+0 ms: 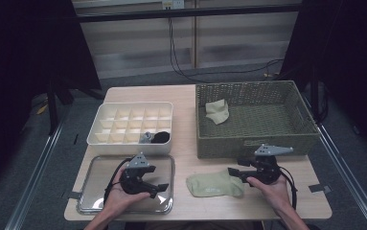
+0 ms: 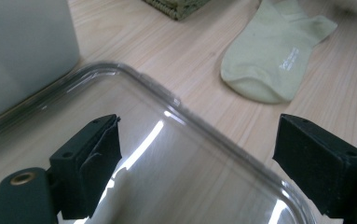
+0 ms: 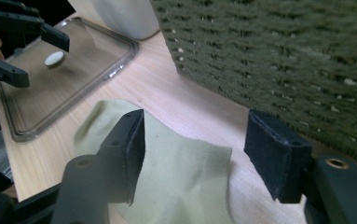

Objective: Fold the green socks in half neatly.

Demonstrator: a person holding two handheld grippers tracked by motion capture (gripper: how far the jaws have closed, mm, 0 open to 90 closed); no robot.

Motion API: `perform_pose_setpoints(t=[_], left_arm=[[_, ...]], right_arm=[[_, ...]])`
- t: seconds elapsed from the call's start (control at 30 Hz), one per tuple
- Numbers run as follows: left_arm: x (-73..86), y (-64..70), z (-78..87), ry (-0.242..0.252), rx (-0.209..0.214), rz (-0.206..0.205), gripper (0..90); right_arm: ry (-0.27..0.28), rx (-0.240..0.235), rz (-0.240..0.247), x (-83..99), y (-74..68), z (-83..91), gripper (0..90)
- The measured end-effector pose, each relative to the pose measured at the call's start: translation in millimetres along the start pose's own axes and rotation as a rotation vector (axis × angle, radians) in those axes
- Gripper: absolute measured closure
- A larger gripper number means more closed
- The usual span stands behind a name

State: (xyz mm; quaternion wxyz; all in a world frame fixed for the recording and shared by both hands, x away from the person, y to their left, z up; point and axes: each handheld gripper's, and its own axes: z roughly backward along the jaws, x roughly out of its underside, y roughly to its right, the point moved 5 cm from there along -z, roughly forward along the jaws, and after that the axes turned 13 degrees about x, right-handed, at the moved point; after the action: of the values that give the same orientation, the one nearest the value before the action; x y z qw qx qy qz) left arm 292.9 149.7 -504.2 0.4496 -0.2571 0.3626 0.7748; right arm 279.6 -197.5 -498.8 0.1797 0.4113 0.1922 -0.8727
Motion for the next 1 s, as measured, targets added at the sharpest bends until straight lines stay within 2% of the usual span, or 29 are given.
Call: perform_pose_setpoints(t=[0.1,0.23,0.33,0.63,0.73,0.93,1.0], left_arm=[[3.3,-2.1,6.7,0.009,-0.009,0.031,11.7],[4.1,-3.9,15.5,0.046,-0.007,0.050,8.3],[4.6,-3.4,20.3,0.065,-0.014,0.046,7.7],[5.1,-1.9,24.1,0.065,-0.035,0.024,10.4],[5.2,-3.7,26.5,0.078,-0.045,0.028,10.4],[6.2,-5.7,30.2,0.075,-0.063,0.024,10.9],[6.4,-5.9,30.1,0.071,-0.066,0.025,11.2]], right_arm=[[0.003,-0.006,0.000,-2.7,0.6,1.9,41.0],[0.004,-0.010,-0.006,-6.1,1.2,3.5,41.8],[0.012,-0.010,-0.012,-10.0,0.7,4.0,41.3],[0.065,-0.011,0.007,-33.8,-1.5,17.1,39.7],[0.071,-0.012,0.020,-44.3,-2.2,21.1,40.1],[0.074,-0.023,0.033,-65.8,-2.0,25.6,41.5],[0.076,-0.014,0.034,-72.8,0.7,24.6,41.8]])
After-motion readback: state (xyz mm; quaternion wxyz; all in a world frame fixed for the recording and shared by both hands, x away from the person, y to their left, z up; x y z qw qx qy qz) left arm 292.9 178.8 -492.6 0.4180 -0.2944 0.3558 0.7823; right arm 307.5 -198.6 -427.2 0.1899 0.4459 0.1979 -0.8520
